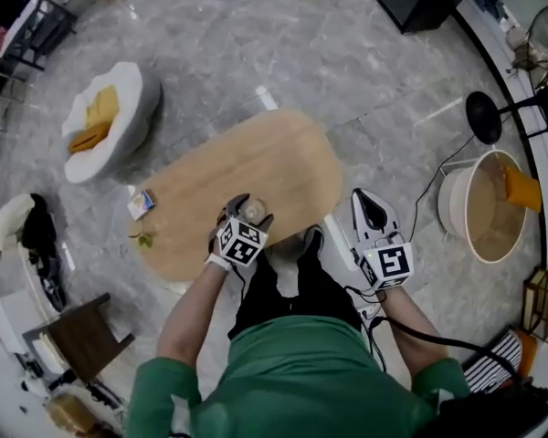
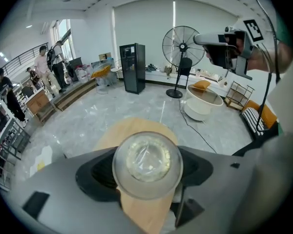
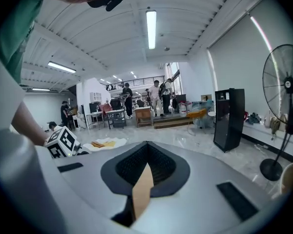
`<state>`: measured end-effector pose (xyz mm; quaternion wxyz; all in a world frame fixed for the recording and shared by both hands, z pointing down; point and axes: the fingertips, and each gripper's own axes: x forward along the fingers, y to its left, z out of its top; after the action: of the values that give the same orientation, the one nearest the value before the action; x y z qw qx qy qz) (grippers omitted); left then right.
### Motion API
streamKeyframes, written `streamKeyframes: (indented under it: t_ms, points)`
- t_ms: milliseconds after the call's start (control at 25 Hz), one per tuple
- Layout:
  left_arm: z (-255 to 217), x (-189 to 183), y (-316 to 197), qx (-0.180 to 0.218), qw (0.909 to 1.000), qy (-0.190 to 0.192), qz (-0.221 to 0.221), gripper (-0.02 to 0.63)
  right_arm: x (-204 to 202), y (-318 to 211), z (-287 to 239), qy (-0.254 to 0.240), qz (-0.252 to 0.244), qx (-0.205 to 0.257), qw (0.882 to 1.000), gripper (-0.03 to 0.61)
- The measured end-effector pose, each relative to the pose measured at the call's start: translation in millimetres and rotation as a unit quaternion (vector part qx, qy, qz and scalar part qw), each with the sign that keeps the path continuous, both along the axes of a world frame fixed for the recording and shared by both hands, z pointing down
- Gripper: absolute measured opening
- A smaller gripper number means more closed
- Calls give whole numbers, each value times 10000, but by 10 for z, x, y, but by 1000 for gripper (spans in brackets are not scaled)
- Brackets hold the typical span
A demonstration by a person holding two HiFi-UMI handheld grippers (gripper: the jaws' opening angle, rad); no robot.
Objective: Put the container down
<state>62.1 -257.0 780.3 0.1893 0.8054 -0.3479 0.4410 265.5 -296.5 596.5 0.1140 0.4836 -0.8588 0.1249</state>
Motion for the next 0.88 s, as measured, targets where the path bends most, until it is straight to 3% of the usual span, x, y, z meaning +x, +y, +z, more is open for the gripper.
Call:
streamKeyframes:
  t_ms: [520, 880]
  points:
    - [1270, -269, -423, -477, 9984, -300, -48, 344, -278, -607, 877, 110, -125, -445, 9989, 14]
    - [2130, -608, -536, -731, 9963, -453, -38, 344, -763, -578, 1518, 204, -356, -946, 9947, 14]
